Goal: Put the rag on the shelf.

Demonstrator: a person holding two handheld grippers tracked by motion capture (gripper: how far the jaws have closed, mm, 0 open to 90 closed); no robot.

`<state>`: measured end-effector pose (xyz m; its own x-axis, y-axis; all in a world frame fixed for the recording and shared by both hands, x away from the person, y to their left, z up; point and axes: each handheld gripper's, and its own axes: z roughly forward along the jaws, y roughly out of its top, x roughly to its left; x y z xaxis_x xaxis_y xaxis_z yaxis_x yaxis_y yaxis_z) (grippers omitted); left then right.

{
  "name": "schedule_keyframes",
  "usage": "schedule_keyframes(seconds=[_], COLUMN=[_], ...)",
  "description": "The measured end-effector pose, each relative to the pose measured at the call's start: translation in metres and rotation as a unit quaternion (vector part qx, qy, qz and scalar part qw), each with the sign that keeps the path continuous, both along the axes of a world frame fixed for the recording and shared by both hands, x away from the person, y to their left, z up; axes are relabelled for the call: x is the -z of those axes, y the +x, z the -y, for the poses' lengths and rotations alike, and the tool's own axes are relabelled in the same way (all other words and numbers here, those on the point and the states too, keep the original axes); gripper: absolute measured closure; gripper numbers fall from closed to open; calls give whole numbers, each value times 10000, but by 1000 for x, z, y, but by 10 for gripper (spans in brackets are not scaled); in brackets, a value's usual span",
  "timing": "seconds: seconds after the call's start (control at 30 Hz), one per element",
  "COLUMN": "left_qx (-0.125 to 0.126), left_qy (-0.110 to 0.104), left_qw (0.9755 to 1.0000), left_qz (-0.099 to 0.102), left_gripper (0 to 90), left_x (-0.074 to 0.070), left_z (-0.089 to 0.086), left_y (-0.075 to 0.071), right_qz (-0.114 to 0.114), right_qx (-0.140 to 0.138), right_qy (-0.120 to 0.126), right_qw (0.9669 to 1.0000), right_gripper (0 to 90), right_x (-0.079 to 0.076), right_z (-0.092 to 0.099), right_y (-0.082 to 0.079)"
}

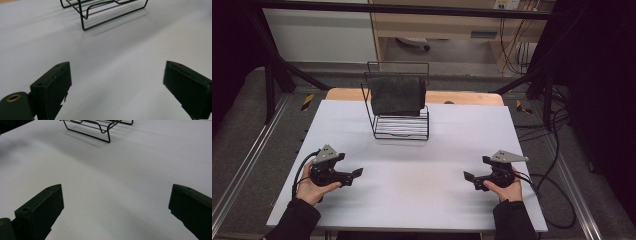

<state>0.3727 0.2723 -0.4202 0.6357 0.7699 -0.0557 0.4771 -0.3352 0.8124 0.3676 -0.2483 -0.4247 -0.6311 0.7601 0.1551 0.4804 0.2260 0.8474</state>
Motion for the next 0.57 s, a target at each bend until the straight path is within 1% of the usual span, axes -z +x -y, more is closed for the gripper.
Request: schedule_keyframes(seconds=[0.13,0.2,0.27,0.37,0.57], left_qx=[99,130,132,95,86], left_qy=[65,95,47,0,10], left_qw=[9999,9999,9999,10000,10000], left_qz=[24,20,19,16,9], left_gripper=[83,83,83,83,83], left_x=[8,12,14,17,21], left_z=[-2,-3,-5,-7,-9], left_y=[-3,-5,-7,-9,-10], right_qz=[-75,-80,-77,-111,-136], right_qx=[1,-7,-21,4,-11], right_qy=[8,-41,-95,-85,-102], right_qw=[10000,10000,9999,9999,9999], right_gripper=[7,7,8,8,8], right_x=[10,14,17,18,19], right_z=[7,8,9,10,10], right_y=[-5,-8,-9,-10,-9])
